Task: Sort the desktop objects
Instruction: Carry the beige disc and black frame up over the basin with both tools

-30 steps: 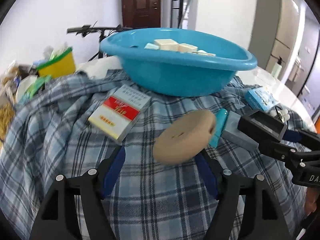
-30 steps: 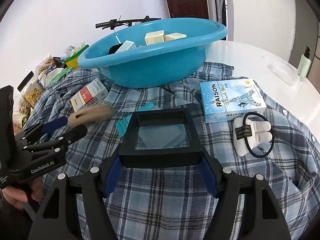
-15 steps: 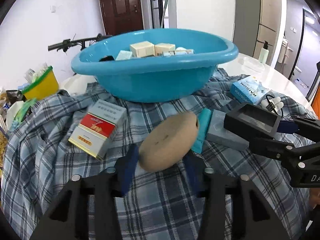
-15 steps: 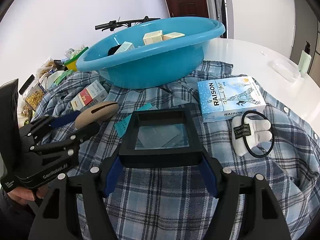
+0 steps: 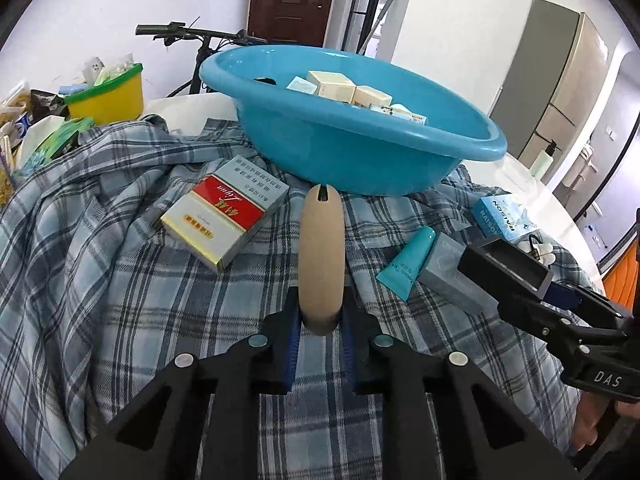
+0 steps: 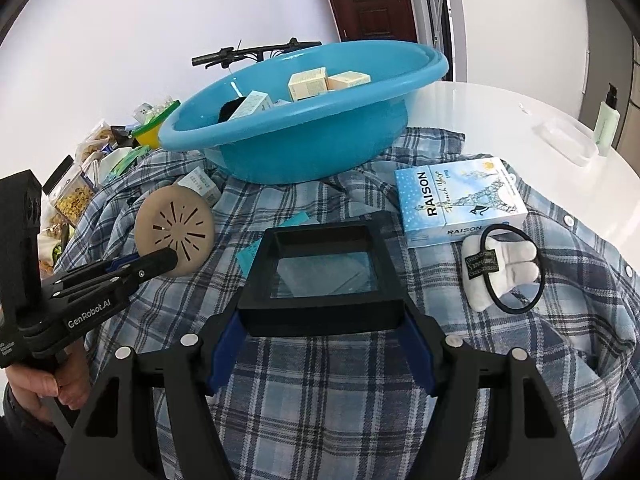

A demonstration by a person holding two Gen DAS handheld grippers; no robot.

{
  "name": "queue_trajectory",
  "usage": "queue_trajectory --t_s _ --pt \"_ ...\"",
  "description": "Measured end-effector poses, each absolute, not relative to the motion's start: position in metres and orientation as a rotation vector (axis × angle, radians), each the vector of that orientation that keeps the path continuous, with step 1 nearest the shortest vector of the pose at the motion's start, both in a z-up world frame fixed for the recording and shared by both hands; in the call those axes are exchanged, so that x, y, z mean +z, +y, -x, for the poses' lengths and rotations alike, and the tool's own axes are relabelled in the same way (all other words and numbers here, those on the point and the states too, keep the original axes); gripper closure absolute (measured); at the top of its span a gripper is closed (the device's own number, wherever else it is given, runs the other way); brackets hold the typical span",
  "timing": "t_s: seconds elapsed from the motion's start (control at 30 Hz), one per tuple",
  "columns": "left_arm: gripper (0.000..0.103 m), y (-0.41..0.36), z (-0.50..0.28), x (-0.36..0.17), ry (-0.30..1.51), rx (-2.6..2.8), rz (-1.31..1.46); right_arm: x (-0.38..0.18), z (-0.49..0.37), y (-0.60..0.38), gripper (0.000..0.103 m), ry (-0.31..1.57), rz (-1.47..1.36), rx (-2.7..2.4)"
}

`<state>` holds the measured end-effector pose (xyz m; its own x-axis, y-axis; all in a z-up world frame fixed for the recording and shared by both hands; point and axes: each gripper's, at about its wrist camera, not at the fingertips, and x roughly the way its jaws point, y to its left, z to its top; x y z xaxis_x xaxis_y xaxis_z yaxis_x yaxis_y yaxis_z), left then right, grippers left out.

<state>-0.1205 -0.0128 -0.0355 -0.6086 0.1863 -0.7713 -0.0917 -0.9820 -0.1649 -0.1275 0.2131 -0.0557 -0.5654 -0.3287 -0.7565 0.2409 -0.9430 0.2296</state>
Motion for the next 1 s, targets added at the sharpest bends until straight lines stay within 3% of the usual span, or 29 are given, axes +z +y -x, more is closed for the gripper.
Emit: queue_trajectory --t_s 0.33,0.6,1.0 --pt "0.084 -0.016 0.097 -0.018 -0.178 2.752 1.226 -0.049 0.117 0.215 0.035 -0.182 -1.204 -2.522" --pt "0.085 -0.014 0.087 0.001 -0.147 2.833 1.086 -0.027 0.102 0.212 0.035 -0.13 -1.013 -2.628" --pt "0.085 0.008 0.049 0.075 0.067 3.015 0.562 0.026 0.082 0.211 0.035 -0.087 -0.717 -2.75"
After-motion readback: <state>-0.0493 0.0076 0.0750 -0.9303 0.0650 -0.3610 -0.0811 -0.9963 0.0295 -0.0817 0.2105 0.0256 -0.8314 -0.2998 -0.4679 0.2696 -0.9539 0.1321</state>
